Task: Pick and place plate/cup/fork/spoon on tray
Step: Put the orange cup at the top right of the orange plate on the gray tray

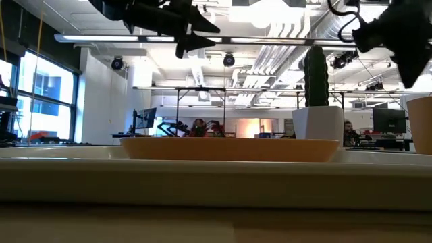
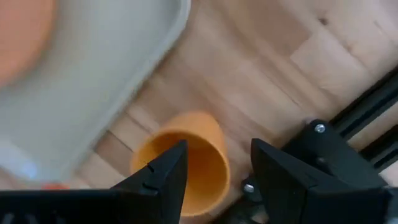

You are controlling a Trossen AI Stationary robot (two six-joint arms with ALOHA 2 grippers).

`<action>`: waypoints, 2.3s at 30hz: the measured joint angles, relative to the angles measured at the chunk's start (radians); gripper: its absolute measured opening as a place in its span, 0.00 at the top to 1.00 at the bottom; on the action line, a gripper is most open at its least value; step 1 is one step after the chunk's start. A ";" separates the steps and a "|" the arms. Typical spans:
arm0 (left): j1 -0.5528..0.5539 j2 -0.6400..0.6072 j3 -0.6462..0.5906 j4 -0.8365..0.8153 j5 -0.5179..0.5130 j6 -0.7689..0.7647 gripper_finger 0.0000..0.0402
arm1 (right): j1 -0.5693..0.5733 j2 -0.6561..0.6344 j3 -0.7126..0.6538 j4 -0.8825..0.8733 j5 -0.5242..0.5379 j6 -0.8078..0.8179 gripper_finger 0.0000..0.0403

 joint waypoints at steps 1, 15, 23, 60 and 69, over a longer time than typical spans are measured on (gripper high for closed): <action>-0.002 -0.004 0.000 -0.003 0.000 -0.001 0.50 | 0.013 0.000 -0.017 0.012 -0.019 -0.026 0.58; -0.054 -0.044 0.000 -0.242 -0.063 -0.046 0.50 | 0.051 0.003 -0.150 0.119 -0.029 -0.035 0.60; -0.085 -0.044 0.000 -0.269 -0.129 -0.032 0.50 | 0.051 0.016 -0.198 0.133 -0.025 -0.012 0.72; -0.118 -0.043 0.000 -0.501 -0.222 -0.134 0.50 | 0.108 0.481 0.149 0.290 0.031 0.055 1.00; -0.163 -0.043 0.000 -0.659 -0.230 -0.169 0.50 | 0.075 0.597 0.152 0.330 0.054 -0.004 1.00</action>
